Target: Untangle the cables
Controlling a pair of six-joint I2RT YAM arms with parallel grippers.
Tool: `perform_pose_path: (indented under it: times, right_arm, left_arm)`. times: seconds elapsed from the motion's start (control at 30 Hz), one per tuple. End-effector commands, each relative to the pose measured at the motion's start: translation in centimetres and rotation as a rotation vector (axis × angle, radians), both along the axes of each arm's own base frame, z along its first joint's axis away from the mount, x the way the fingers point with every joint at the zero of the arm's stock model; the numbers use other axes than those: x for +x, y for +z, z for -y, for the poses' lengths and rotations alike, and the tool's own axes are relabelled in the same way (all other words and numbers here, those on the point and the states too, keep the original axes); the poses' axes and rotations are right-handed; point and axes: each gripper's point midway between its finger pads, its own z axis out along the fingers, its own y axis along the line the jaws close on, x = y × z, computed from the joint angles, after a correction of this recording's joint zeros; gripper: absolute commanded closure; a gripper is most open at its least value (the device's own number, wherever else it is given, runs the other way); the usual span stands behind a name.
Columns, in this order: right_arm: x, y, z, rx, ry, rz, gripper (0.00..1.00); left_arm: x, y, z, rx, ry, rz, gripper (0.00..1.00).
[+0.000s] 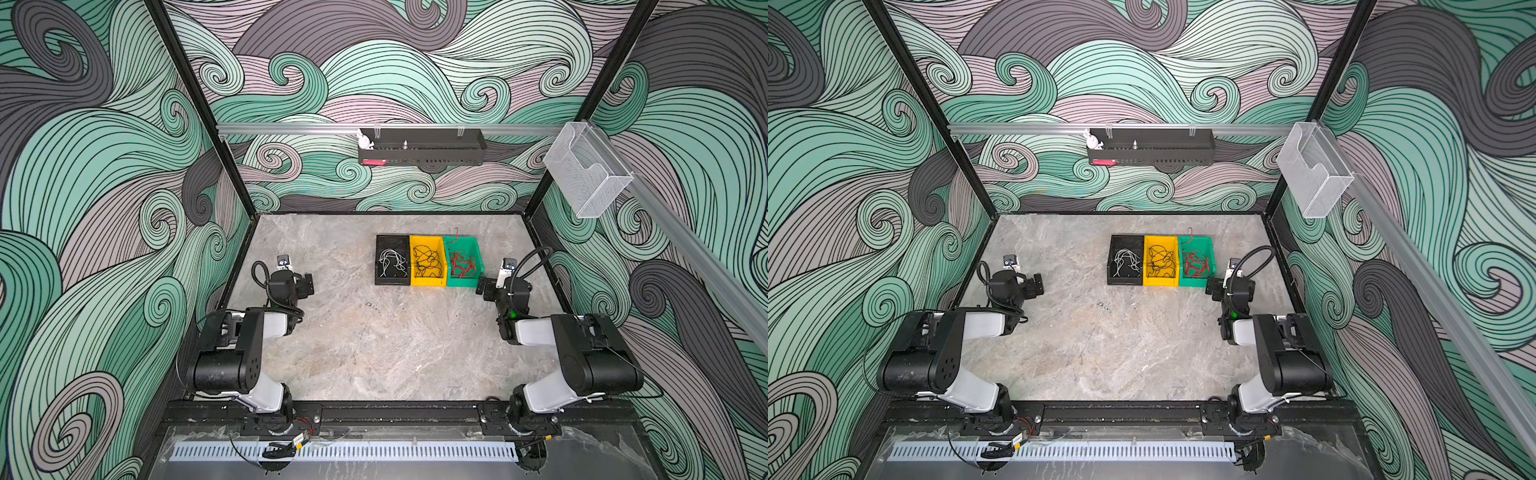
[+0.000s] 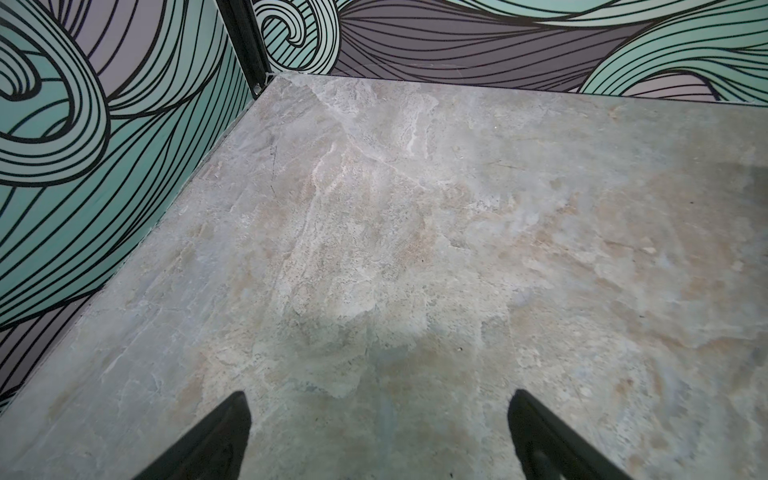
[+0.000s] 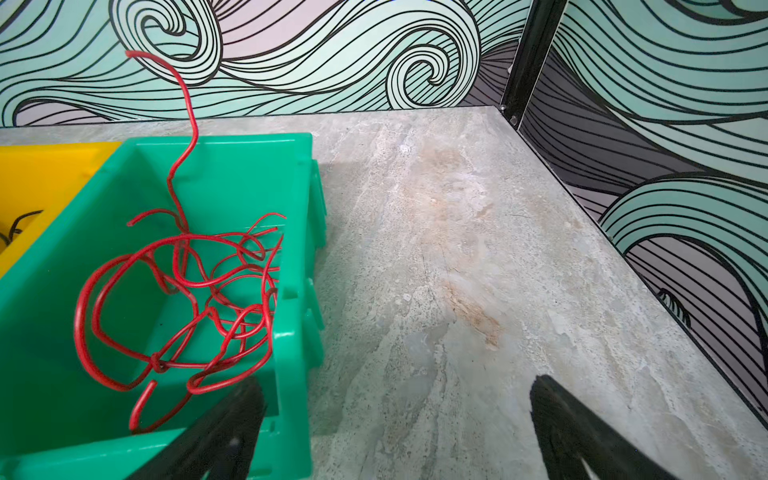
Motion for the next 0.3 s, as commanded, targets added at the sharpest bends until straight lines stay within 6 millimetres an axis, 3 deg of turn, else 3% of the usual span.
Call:
perform_pose_path:
  times: [0.0,0.27]
  right_arm:
    - [0.49,1.08,-0.32,-0.002,0.015,0.034,0.01]
    - [0.55,1.08,-0.32,-0.001,0.018,0.029,0.0]
  left_arm:
    - [0.26,0.78,-0.13,-0.006,0.002,0.021,0.01]
    - [0.29,0.84,-0.13,-0.006,0.002,0.023,0.01]
